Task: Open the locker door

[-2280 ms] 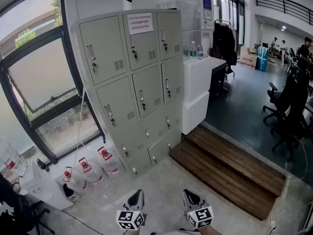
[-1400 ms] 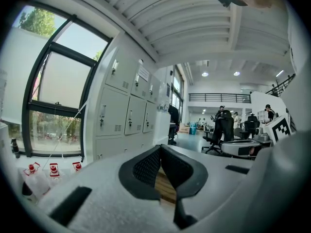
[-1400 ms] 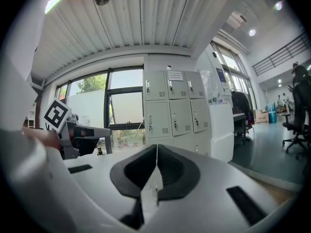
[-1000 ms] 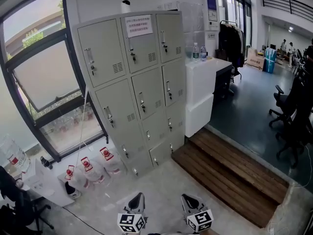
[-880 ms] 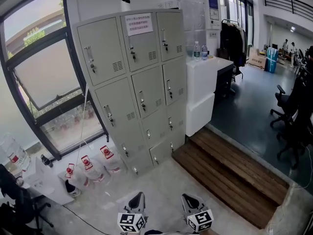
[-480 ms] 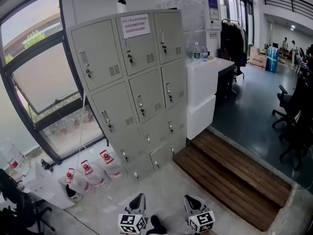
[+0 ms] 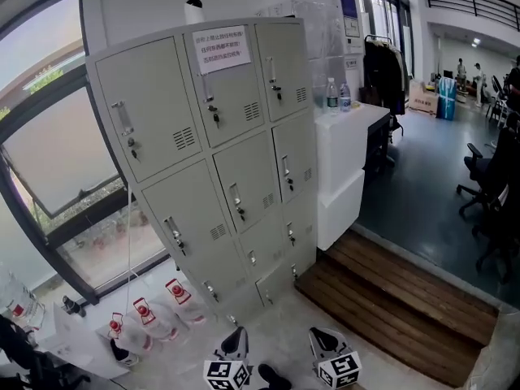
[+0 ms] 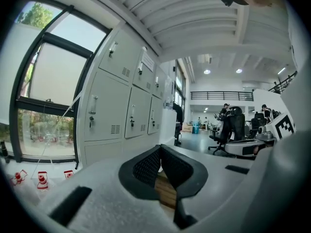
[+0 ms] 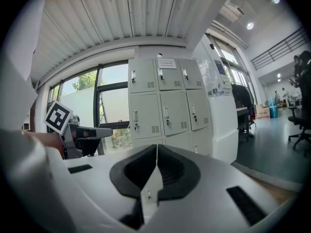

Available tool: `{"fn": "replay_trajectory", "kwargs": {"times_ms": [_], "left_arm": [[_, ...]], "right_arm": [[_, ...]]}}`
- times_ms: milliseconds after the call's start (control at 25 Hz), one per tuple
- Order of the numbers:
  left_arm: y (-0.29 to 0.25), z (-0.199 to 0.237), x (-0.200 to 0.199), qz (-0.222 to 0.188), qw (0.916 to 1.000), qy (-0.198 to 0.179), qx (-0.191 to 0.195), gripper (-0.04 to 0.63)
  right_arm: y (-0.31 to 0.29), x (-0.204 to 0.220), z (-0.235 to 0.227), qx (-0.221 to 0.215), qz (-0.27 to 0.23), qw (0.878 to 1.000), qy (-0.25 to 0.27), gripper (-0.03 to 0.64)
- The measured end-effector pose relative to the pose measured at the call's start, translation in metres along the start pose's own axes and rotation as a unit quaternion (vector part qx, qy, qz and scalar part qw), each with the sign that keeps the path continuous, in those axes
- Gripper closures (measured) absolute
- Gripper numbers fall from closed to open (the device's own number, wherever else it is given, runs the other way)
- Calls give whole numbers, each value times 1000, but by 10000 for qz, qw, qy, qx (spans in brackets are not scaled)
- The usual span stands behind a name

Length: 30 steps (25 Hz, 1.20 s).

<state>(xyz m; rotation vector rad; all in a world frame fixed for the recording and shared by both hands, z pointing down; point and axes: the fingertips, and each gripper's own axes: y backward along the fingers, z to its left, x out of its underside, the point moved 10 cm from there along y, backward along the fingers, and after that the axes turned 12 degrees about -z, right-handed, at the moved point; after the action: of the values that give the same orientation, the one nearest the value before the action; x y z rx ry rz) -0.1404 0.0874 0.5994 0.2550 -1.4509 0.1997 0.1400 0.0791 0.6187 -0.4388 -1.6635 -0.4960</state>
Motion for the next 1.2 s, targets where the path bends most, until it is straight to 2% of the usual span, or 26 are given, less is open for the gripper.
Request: {"fn": "replay_trajectory", "kwargs": {"times_ms": [160, 360, 480, 800, 960, 1200], "left_arm": [[-63, 63, -22, -58, 9998, -102, 179, 586], [-130, 159, -41, -115, 9995, -274, 81, 586], [-154, 190, -49, -214, 9994, -255, -43, 586], [-196, 207, -38, -13, 9987, 15, -505, 586], [-211, 201, -47, -205, 9968, 0, -777, 586], [-219, 201, -45, -185, 9937, -37, -1102, 586]], "right_arm": [[-93, -2, 1, -61, -38, 10000, 35, 601], [-208, -13, 3, -139, -260, 9995, 148, 601], [-252, -18, 1, -176, -298, 9993, 170, 602], [-316, -10, -33, -482, 99, 9988, 90, 602], [-341, -18, -54, -857, 169, 9960, 176, 601], [-372, -25, -67, -1384, 34, 9902, 193, 601]]}}
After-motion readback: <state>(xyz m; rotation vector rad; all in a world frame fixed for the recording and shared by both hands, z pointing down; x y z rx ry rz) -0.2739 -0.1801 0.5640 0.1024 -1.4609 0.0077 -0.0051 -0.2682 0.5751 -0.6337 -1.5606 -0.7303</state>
